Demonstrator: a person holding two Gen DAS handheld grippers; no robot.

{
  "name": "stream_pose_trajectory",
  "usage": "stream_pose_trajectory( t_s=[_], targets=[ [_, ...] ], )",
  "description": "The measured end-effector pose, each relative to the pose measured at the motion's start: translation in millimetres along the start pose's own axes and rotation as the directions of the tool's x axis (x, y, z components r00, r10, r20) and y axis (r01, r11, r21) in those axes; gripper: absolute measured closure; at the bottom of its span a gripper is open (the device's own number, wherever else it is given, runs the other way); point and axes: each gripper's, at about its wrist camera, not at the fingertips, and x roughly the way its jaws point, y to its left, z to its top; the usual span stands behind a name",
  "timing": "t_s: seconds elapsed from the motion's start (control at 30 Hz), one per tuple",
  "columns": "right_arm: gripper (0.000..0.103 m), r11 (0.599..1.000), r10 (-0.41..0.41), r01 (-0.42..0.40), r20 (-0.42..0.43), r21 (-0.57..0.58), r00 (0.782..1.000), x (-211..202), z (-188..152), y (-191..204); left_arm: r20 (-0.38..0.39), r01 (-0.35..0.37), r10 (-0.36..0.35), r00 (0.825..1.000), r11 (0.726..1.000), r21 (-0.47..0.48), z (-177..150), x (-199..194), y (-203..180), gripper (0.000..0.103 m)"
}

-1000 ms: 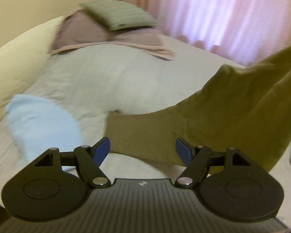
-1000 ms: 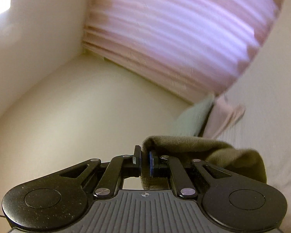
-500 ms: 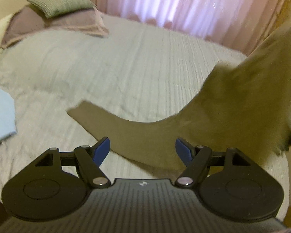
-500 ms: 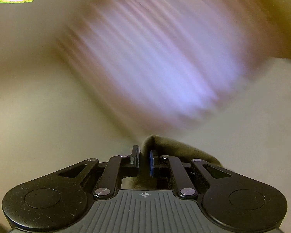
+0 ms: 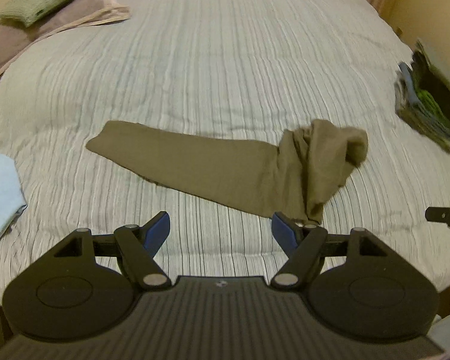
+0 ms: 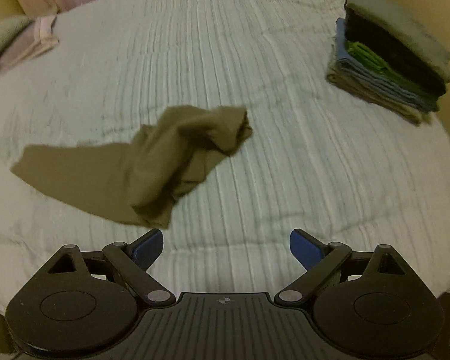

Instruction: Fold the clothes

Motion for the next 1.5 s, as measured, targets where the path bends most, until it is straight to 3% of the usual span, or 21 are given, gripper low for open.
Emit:
stream_pose_trajectory(
  t_s=[0.2, 0.37, 0.67, 0.97, 1.23, 1.5],
  targets=[
    [0.009, 1.0, -0.004, 0.003, -0.015, -0.021, 1.0, 6.7, -27.7, 49.3, -0.003, 0.029, -0.029, 1.0, 0.996, 0.081, -10.3, -4.4, 10.0, 0.031],
    [0.009, 1.0, -0.011, 0.012, -0.042, 0.005, 0.999, 14.2, -53.6, 74.5, -0.017, 0.01, -0.008, 1.0, 0.993, 0.117, -24.2, -6.4, 29.3, 0.031],
    [0.009, 0.993, -0.068, 0.075, -0.08, 0.095, 0.994, 15.6, -97.8, 86.0, -0.04, 0.015, -0.008, 0.999, 0.983, 0.182, -45.9, -5.2, 52.7, 0.031],
    [0.009, 0.988, -0.087, 0.096, -0.074, 0.122, 0.993, 13.5, -105.4, 77.2, -0.047, 0.024, -0.014, 0.999, 0.976, 0.216, -46.0, -3.3, 46.3, 0.031],
    [0.009, 0.994, -0.066, 0.07, -0.045, 0.081, 0.997, 21.7, -75.9, 41.8, -0.045, -0.01, 0.016, 0.999, 0.991, 0.13, -30.1, 5.6, 28.4, 0.031],
    [0.009, 0.999, 0.02, -0.02, 0.005, 0.039, 1.0, 34.8, -37.8, -25.8, -0.031, -0.043, 0.04, 0.999, 0.996, -0.084, -17.2, 20.6, 3.2, 0.037]
  ],
)
